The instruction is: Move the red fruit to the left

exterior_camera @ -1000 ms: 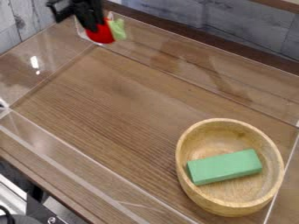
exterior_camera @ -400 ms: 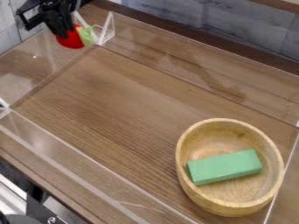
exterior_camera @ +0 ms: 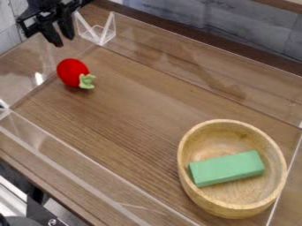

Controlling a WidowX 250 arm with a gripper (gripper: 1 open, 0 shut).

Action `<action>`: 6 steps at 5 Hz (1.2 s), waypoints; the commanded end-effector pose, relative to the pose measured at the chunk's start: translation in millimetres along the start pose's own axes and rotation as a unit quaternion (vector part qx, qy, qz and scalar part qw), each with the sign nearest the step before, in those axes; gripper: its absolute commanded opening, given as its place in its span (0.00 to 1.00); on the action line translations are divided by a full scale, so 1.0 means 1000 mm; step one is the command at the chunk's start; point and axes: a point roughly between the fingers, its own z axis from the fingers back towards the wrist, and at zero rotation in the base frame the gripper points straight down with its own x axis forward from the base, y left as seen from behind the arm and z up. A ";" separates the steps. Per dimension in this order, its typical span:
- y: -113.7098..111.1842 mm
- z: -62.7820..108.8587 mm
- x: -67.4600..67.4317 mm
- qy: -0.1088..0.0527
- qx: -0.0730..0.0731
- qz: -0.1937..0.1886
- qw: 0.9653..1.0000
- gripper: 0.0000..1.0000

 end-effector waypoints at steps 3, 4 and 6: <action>-0.014 0.009 0.006 -0.031 -0.005 -0.012 0.999 1.00; -0.016 0.008 0.003 -0.032 0.000 -0.021 0.999 1.00; -0.029 0.017 -0.015 -0.029 0.007 -0.084 0.996 1.00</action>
